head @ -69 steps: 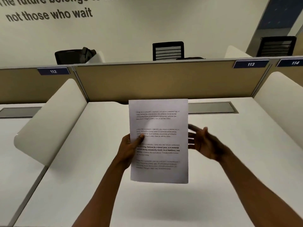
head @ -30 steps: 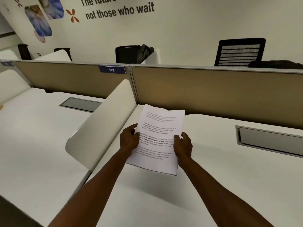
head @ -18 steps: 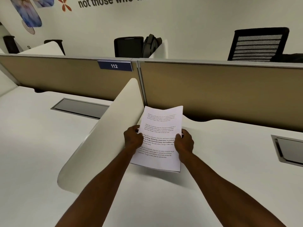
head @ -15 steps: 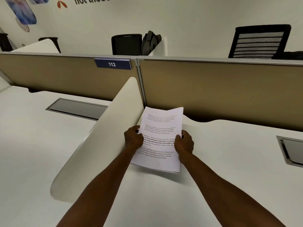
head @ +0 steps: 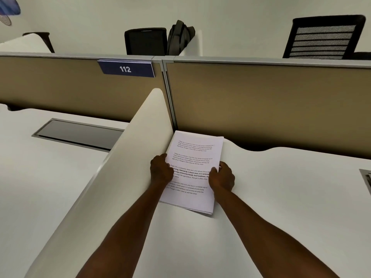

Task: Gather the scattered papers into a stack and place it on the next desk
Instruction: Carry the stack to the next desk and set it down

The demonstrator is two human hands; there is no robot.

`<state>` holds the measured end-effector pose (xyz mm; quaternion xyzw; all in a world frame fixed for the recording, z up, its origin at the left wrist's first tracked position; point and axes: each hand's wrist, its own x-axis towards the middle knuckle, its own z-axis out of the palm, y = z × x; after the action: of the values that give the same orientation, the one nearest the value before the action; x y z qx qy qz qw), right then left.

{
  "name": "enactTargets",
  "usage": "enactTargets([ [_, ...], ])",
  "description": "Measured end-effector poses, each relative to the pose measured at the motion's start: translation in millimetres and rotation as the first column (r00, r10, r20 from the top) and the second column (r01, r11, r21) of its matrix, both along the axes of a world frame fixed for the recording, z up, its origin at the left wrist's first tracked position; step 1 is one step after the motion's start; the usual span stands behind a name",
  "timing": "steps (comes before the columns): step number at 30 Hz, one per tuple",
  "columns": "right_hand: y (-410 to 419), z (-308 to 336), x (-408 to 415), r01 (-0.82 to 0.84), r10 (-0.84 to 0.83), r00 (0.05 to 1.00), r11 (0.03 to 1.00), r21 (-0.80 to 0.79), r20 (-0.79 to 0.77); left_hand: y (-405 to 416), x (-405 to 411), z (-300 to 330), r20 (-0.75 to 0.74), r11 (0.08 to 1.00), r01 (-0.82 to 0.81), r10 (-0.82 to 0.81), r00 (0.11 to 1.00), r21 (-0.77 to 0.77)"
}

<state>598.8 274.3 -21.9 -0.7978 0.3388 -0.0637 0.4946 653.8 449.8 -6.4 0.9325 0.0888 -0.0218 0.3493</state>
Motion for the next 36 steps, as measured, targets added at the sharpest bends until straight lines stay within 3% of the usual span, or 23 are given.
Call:
enactTargets([
  [6, 6, -2, 7, -0.003, 0.0, 1.0, 0.992, -0.129, -0.023, -15, -2, -9, 0.017, 0.992, 0.001, -0.003, 1.0, 0.124],
  [15, 4, 1, 4, 0.016, -0.013, 1.0, 0.986, -0.167, 0.02, -29, -6, -17, 0.041, 0.98, -0.012, 0.004, 0.999, 0.199],
  [23, -2, -4, 4, -0.048, 0.039, 0.998, 0.981, -0.191, -0.052, -26, -3, -16, 0.041, 0.983, 0.003, -0.011, 0.999, 0.181],
  [36, 2, -8, -9, -0.052, 0.06, 0.998, 0.962, -0.266, 0.019, -23, -12, -20, 0.043, 0.979, 0.041, -0.05, 0.998, 0.201],
])
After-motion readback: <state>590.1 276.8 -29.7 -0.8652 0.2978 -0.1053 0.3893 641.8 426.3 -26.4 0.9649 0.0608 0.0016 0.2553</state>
